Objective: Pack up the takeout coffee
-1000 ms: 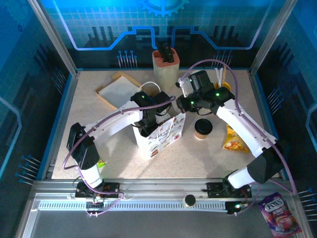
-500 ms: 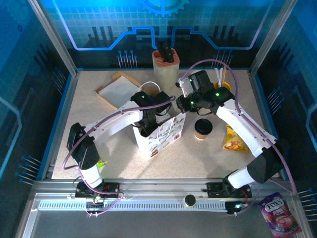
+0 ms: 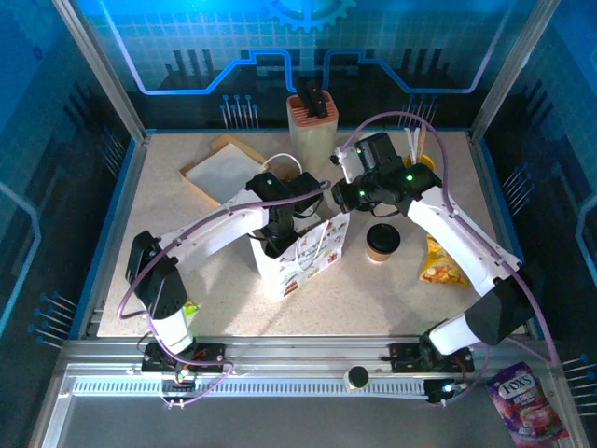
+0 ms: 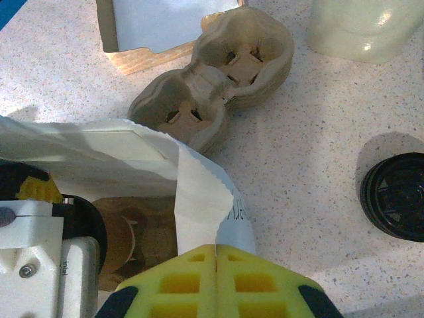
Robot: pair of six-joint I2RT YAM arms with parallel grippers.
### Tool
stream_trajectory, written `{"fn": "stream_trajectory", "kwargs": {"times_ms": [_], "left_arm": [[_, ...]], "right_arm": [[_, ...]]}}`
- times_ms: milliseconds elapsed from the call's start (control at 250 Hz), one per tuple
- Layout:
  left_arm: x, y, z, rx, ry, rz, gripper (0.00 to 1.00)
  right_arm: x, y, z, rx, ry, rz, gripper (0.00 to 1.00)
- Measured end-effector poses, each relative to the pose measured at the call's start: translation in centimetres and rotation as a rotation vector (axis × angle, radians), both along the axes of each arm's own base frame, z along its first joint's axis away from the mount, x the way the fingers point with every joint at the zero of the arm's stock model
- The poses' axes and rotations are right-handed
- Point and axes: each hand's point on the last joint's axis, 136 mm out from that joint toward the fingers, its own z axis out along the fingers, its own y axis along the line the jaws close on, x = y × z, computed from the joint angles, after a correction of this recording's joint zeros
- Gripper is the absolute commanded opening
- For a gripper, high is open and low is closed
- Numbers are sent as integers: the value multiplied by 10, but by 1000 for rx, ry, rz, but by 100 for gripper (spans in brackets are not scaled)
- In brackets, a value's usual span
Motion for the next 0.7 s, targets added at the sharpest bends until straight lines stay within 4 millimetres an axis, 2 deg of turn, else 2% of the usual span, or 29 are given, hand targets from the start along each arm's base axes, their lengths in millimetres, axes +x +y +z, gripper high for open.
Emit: {"fn": "stream_trajectory", "kwargs": {"times_ms": [699], "left_arm": [[1, 4, -9, 16, 18, 10, 51]], "right_arm": [[0, 0, 0, 0, 0, 0, 3]]}}
